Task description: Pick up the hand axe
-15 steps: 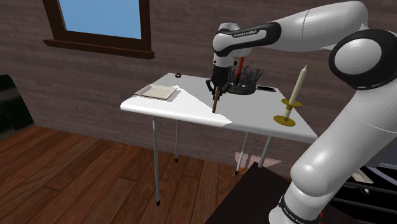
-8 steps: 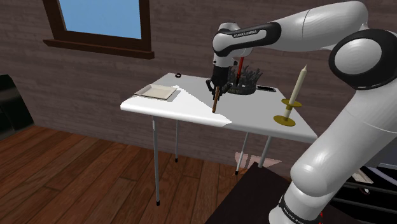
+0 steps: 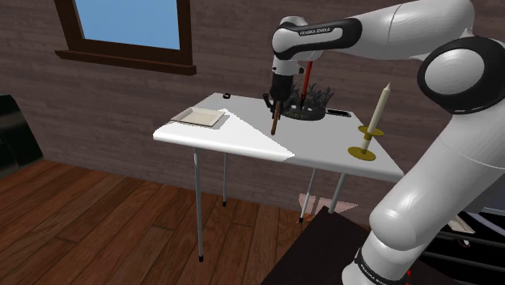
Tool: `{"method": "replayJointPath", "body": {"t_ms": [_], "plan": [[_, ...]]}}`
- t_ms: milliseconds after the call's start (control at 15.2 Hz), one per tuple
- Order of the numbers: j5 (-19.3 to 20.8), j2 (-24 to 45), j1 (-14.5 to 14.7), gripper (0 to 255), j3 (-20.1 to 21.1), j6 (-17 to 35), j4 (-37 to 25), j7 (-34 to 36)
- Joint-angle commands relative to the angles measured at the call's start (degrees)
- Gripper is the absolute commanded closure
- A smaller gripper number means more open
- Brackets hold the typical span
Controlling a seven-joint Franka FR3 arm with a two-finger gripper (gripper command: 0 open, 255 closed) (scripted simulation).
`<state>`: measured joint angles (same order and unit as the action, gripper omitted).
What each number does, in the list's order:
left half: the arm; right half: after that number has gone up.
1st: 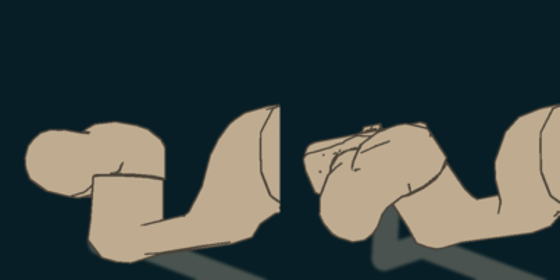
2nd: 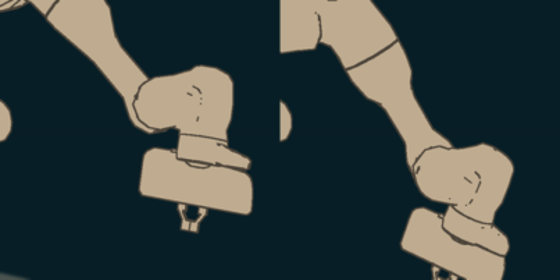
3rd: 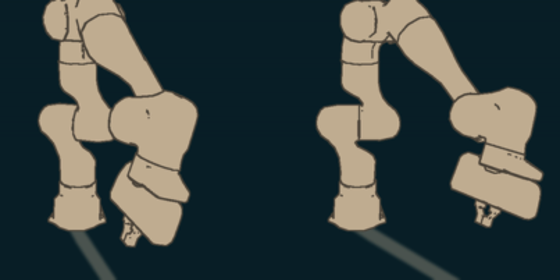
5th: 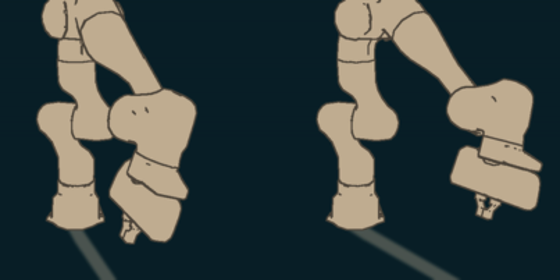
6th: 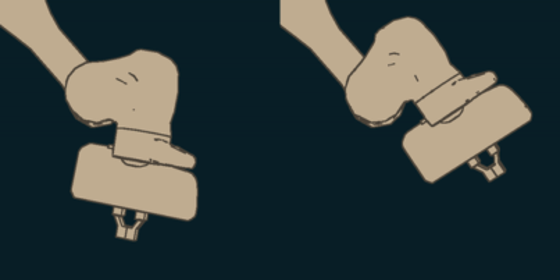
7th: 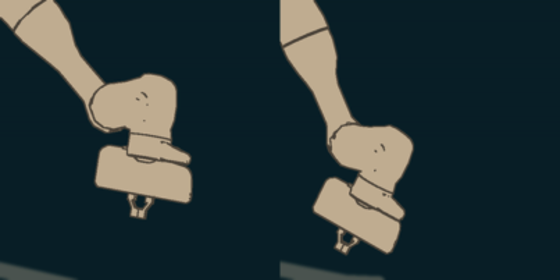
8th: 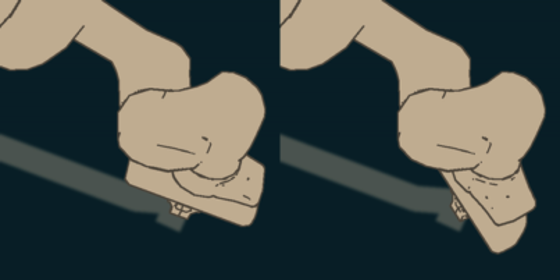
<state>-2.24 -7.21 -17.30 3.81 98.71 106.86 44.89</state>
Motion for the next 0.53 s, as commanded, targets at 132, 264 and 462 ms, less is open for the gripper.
{"method": "replayJointPath", "body": {"t_ms": [132,264,462], "plan": [[0.0,0.1,0.0,255,0.0,-3.3,-3.3,0.2],[0.0,0.3,0.0,255,0.0,-4.8,-5.1,0.2],[0.1,0.6,0.0,255,0.0,-6.5,-7.1,0.3]]}}
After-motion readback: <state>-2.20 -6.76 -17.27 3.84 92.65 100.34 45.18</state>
